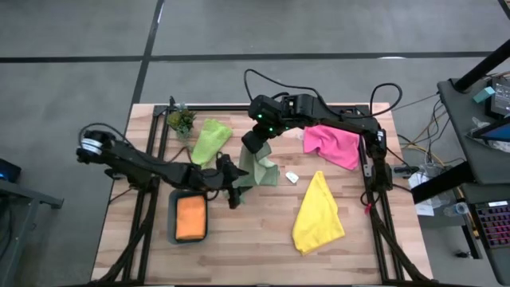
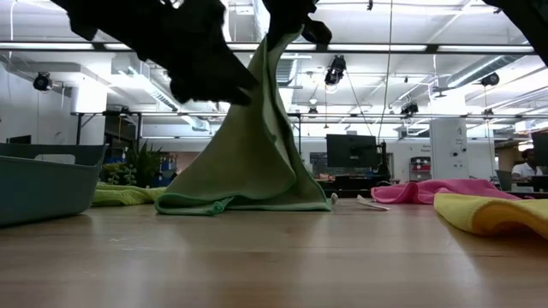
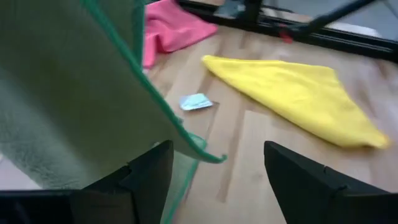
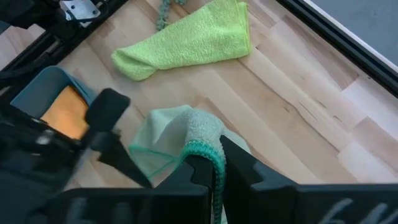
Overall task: Fold microfiber towels
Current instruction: Fold the light green microfiber cloth
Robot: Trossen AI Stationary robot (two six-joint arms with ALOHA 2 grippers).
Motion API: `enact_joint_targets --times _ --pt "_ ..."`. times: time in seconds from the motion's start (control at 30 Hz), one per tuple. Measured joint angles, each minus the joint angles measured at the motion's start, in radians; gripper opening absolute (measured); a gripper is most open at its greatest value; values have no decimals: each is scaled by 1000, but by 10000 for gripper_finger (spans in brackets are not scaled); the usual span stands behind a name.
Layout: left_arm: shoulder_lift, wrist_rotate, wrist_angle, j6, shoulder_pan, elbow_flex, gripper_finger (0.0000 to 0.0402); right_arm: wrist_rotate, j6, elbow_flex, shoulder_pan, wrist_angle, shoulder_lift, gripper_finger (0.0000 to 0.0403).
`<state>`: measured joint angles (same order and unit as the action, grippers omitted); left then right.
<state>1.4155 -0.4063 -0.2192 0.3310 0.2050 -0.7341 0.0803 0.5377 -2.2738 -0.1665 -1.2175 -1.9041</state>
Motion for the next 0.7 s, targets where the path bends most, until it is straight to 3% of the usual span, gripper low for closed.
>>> enact_joint_targets --times 0.1,0.3,0.53,0.7 --pt "57 -86 -2 66 0 -17 235 0 -3 0 0 0 0 9" --pt "138 -114 -130 84 -6 -35 235 0 -11 0 0 0 0 9" --pt "197 -154 -135 104 -33 -56 233 0 -14 0 0 -5 0 9" --pt "213 -150 -130 69 -36 -59 183 0 -16 0 0 -5 0 9"
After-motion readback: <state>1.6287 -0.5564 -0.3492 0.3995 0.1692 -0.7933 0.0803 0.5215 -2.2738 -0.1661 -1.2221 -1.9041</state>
